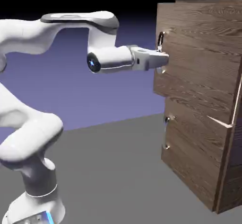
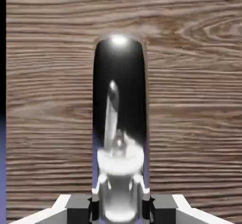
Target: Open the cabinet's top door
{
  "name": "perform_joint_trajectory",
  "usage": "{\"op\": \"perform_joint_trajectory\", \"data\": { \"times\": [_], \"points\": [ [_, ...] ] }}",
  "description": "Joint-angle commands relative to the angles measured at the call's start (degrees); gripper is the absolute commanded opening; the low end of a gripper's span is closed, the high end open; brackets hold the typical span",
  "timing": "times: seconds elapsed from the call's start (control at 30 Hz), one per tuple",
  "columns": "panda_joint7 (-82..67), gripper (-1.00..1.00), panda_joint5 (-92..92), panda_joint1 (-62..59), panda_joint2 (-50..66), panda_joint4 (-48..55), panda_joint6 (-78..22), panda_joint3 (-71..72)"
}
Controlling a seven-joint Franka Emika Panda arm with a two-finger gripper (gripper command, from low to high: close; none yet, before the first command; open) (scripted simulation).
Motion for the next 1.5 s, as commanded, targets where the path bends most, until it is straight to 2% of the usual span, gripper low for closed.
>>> {"op": "perform_joint_trajectory", "data": {
  "times": [0.0,0.33,0.67,1.07,1.47],
  "points": [
    [0.8,-1.00,-2.1,1.3,-0.8,-1.5,-1.7,-2.1],
    [6.4,-1.00,-24.7,7.6,-7.5,-11.6,-21.6,-22.8],
    [6.4,-1.00,-46.6,7.0,-4.5,-10.9,-44.0,-43.6],
    [0.7,-1.00,-66.5,12.6,14.4,5.9,-73.7,-67.1],
    [-8.8,-1.00,-71.5,21.6,39.1,28.9,-102.4,-84.6]
  ]
}}
